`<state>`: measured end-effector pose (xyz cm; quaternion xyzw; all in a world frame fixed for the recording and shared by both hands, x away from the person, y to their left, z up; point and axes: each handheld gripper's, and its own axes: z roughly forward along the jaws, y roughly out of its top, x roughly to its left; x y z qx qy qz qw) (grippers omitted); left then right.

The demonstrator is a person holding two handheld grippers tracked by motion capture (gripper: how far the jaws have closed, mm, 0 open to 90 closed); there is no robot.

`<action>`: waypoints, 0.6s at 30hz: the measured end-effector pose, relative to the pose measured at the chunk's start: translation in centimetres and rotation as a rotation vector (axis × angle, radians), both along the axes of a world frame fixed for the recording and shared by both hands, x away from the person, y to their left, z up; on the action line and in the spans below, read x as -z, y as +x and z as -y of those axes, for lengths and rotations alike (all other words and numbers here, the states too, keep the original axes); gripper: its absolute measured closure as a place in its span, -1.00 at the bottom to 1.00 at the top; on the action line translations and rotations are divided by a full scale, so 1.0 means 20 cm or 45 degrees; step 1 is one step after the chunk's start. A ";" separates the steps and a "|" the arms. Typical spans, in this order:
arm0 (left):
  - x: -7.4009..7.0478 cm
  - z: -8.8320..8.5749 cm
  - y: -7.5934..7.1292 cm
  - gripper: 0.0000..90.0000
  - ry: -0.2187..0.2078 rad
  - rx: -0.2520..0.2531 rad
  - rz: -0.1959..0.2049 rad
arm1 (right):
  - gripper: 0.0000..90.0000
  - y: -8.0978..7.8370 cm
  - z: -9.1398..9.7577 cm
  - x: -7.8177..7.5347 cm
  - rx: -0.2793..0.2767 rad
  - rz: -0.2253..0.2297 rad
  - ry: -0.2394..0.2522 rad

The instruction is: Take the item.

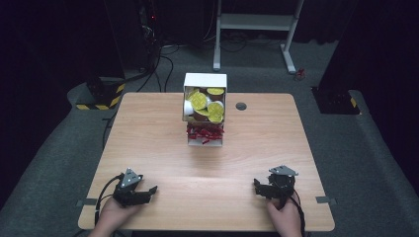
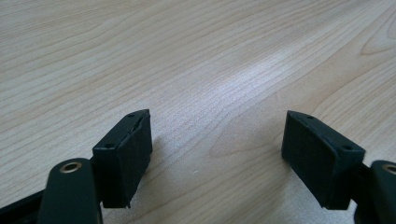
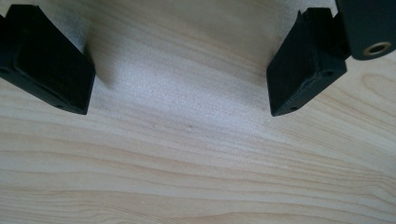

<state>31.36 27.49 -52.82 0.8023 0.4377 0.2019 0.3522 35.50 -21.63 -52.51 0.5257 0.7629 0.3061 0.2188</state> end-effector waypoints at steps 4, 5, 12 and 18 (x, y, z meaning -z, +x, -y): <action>0.00 0.00 0.00 -0.45 -0.004 0.002 -0.001 | -0.83 -0.02 0.00 0.00 -0.021 0.002 0.000; 0.00 0.00 0.00 -0.45 -0.004 0.002 -0.001 | -0.83 -0.02 0.00 0.00 -0.021 0.002 0.000; 0.00 0.00 0.00 -0.45 0.000 0.009 -0.002 | -0.83 -0.03 0.00 0.00 -0.023 -0.001 0.001; 0.00 0.00 0.00 -0.45 0.000 0.009 -0.002 | -0.83 -0.03 0.00 0.00 -0.020 -0.004 0.005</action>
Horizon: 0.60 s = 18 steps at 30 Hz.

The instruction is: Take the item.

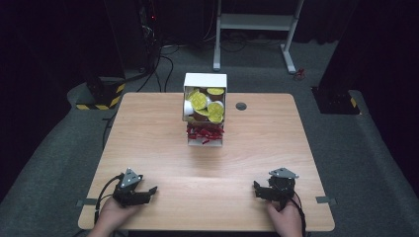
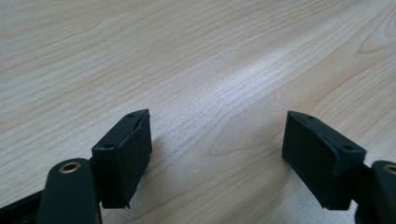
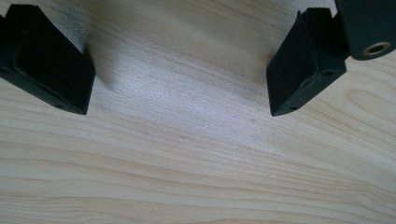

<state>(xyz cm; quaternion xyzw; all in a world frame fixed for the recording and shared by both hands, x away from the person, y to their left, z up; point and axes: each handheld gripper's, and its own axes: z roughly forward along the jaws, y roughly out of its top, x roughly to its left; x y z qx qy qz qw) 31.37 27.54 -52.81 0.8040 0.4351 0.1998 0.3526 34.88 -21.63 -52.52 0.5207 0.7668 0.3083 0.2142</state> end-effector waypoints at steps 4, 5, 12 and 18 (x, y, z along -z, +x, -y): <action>0.00 0.00 0.00 -0.45 0.002 -0.002 0.001 | -0.83 0.00 0.00 0.00 0.000 -0.002 0.002; 0.00 0.00 0.00 -0.44 -0.001 -0.010 -0.001 | -0.82 0.00 0.00 0.00 -0.001 -0.003 0.002; -0.01 0.00 0.00 -0.31 0.002 0.004 -0.007 | -0.82 0.00 0.00 0.00 -0.003 -0.002 0.002; -0.02 0.01 0.00 -0.25 0.007 0.018 -0.017 | -0.82 0.00 0.00 0.00 -0.003 -0.002 0.002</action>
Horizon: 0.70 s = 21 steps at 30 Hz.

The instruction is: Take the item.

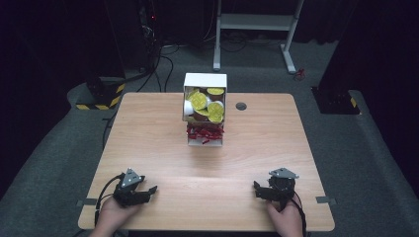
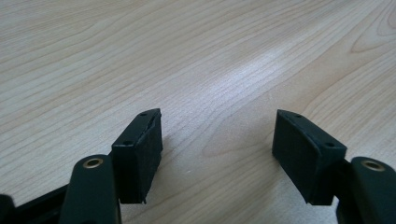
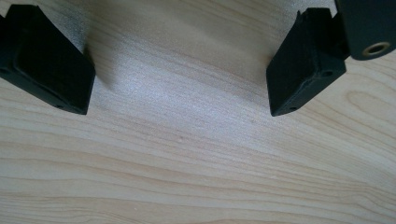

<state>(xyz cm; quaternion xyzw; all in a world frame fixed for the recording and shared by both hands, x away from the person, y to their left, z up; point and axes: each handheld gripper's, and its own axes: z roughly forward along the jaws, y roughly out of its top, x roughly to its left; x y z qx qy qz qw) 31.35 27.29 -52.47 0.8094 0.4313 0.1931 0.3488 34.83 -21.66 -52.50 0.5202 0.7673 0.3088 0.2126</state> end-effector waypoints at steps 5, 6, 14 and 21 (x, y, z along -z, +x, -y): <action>-0.01 0.01 -0.01 -0.22 -0.014 0.001 0.028 | -0.82 0.00 0.00 0.00 0.000 0.000 0.000; -0.01 0.02 -0.01 -0.21 -0.007 0.004 0.048 | -0.82 0.00 0.00 0.00 0.000 0.000 0.000; -0.05 0.02 -0.04 -0.16 -0.038 0.010 0.094 | -0.82 0.00 0.00 0.00 0.000 0.000 0.000; -0.07 0.01 -0.05 -0.08 -0.079 -0.005 0.148 | -0.82 0.00 0.00 0.00 0.000 0.000 0.000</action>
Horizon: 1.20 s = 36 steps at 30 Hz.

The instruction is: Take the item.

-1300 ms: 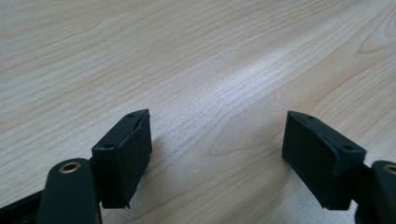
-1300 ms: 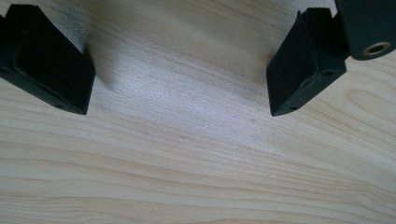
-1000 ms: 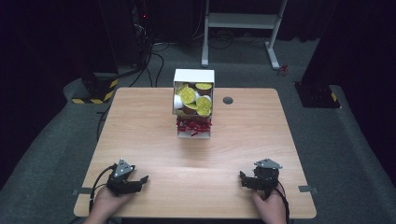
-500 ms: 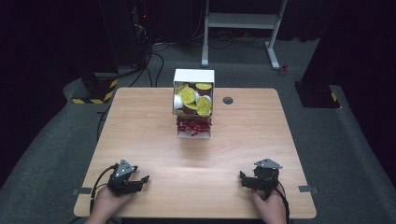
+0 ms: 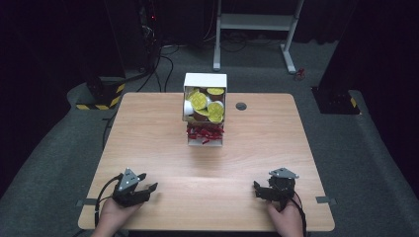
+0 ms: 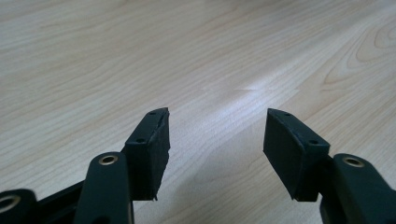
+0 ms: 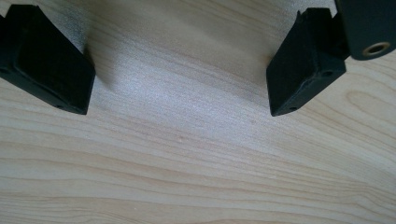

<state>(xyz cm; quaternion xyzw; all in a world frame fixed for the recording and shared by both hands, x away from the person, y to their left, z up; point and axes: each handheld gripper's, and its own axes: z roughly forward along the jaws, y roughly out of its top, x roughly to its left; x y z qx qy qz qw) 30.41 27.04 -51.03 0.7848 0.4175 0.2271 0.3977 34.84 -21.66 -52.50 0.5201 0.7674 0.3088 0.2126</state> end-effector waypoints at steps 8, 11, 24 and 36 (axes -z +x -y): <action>-0.01 -0.02 0.00 -0.06 0.010 -0.049 0.013 | -0.82 0.00 0.00 0.00 -0.002 0.000 0.000; -0.01 -0.01 -0.01 -0.06 0.001 -0.050 0.015 | -0.82 0.00 0.00 0.00 -0.001 -0.002 0.002; -0.05 0.05 -0.02 -0.10 -0.039 0.030 0.066 | -0.82 0.00 0.00 0.00 -0.005 0.002 -0.002; -0.09 0.11 -0.03 -0.11 -0.052 0.068 0.080 | -0.82 0.00 0.00 0.00 -0.005 0.002 -0.002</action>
